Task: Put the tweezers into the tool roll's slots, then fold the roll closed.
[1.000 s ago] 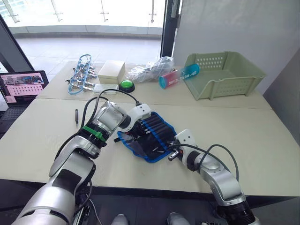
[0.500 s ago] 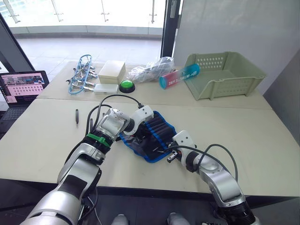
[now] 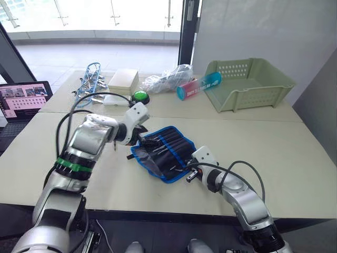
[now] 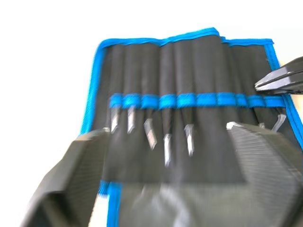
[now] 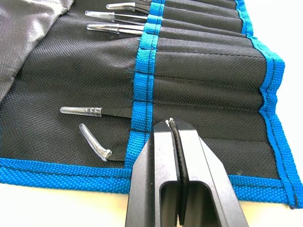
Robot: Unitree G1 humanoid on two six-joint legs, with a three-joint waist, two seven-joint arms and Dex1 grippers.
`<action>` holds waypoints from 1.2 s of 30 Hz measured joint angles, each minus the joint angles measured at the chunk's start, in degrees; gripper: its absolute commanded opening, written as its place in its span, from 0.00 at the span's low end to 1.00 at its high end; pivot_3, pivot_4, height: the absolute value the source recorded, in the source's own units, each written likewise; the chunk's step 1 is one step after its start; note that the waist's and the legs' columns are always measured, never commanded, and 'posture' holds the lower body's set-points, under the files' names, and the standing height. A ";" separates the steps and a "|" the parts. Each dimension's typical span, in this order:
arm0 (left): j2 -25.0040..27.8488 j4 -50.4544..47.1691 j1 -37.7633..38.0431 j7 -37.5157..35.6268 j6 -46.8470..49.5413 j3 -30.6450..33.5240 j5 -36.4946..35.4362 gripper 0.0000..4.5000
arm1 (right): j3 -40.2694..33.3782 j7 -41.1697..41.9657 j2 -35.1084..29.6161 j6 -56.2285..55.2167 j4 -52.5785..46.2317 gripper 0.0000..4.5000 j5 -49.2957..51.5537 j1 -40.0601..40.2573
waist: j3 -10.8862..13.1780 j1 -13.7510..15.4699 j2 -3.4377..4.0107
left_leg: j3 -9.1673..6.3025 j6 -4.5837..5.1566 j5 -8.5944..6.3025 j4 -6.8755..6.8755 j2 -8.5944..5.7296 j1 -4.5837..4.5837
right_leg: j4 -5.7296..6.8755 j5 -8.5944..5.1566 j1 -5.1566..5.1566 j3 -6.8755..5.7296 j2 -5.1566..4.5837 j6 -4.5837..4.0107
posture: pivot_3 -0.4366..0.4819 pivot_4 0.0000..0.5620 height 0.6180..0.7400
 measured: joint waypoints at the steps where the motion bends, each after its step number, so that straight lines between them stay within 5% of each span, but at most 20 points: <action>1: 0.02 -2.52 3.36 1.70 -1.04 3.21 -0.37 1.00 | -0.01 0.12 -0.04 -0.06 0.13 0.00 0.00 -0.15 | 0.00 -0.10 0.01 | 0.00 0.00 0.00 -0.01 0.01 0.02 | -0.02 0.00 0.00 0.01 0.00 0.00 | 0.48 0.27 1.00; 9: -0.62 -18.58 28.37 12.03 -5.67 23.33 -4.14 1.00 | -0.69 1.77 -1.43 -1.74 0.50 0.00 0.31 -0.07 | 0.01 0.60 -0.09 | 0.00 -0.01 -0.01 0.02 0.01 0.02 | -0.10 0.01 0.06 0.01 -0.04 -0.01 | 0.48 0.27 1.00; 13: -8.16 -26.60 38.85 16.87 -4.99 36.32 -9.72 1.00 | -0.53 3.45 -2.76 -1.80 0.64 0.00 0.44 -0.32 | 0.01 0.67 -0.09 | 0.01 -0.01 -0.02 -0.03 0.03 0.03 | -0.14 0.01 0.05 0.01 -0.05 -0.02 | 0.48 0.27 1.00; 18: -14.66 -32.02 52.65 20.25 -14.26 44.58 -11.31 1.00 | -0.77 4.55 -3.14 -1.81 0.77 0.00 0.54 -0.45 | -0.02 1.01 -0.14 | 0.03 -0.02 -0.03 -0.04 0.02 0.06 | -0.22 0.02 0.10 0.03 -0.08 -0.03 | 0.48 0.27 1.00; 25: -19.72 -34.64 62.58 24.69 -24.48 46.12 -11.67 1.00 | -0.92 6.51 -4.17 -2.53 2.79 0.00 0.48 -1.37 | -0.17 1.37 -0.37 | 0.03 -0.05 -0.07 -0.07 0.03 0.51 | -0.34 0.00 0.60 0.02 -0.06 -0.05 | 0.48 0.27 1.00; 36: -17.87 -32.28 64.66 28.70 -26.65 45.76 -14.81 1.00 | -0.53 6.79 -4.04 -3.25 3.29 0.00 0.49 -1.65 | -0.18 1.17 -0.38 | 0.03 -0.10 -0.17 -0.09 0.03 0.56 | -0.44 -0.01 0.66 0.03 -0.05 -0.05 | 0.48 0.27 1.00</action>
